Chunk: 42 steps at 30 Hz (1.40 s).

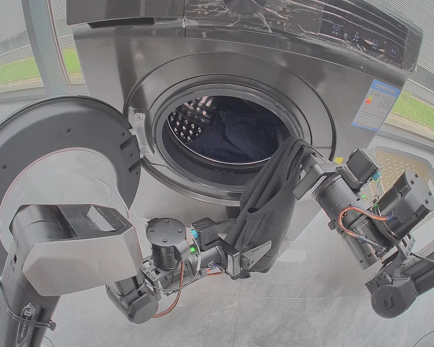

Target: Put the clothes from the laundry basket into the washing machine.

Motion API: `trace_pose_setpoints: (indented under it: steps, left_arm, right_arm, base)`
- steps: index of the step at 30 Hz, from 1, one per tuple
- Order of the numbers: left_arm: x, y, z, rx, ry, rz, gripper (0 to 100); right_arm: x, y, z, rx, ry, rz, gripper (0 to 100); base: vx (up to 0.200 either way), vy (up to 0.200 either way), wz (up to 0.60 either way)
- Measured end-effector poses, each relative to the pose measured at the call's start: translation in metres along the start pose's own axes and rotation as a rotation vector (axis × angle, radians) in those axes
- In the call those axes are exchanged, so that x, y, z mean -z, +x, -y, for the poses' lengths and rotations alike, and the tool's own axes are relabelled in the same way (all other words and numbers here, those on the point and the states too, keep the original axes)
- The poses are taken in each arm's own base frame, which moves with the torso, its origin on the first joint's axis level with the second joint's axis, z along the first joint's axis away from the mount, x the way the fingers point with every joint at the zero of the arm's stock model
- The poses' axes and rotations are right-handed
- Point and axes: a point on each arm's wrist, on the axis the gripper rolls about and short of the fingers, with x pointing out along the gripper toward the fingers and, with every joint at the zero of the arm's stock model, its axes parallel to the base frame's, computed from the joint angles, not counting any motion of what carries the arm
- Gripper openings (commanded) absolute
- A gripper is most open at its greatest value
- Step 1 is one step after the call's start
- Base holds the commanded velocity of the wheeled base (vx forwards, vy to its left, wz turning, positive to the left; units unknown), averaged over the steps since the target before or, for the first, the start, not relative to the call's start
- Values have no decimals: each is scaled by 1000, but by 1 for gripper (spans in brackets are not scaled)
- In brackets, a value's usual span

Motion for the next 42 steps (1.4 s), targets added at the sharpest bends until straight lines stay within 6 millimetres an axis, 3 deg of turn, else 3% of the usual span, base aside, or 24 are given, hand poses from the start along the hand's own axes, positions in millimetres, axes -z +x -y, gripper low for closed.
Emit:
trace_pose_setpoints:
  steps: [10, 18, 22, 28, 35, 42]
  left_arm:
    - [5, 13, -3, -21, 45, 30, 0]
    - [-14, 1, -3, -46, 49, 46, 0]
    - [-34, -19, -3, -73, 60, 52, 0]
    - [-68, -66, -9, -146, 70, 57, 0]
    - [-122, -120, -27, -260, 97, 177, 0]
    - [-165, -150, -33, -322, 147, 319, 0]
  right_arm:
    - [-1, -1, 3, 8, -1, 2, 0]
    - [-1, -1, 4, 12, -2, 0, 0]
    - [-1, -2, 5, 14, -3, -1, 0]
    - [0, -4, 6, 17, 1, -7, 0]
    - [1, -8, 7, 20, 17, -21, 0]
    - [-4, -9, 11, 33, 27, -2, 0]
  base:
    - [0, 0, 0]
    - [0, 0, 0]
    - [0, 0, 0]
    - [0, 0, 0]
    - [0, 0, 0]
    - [0, 0, 0]
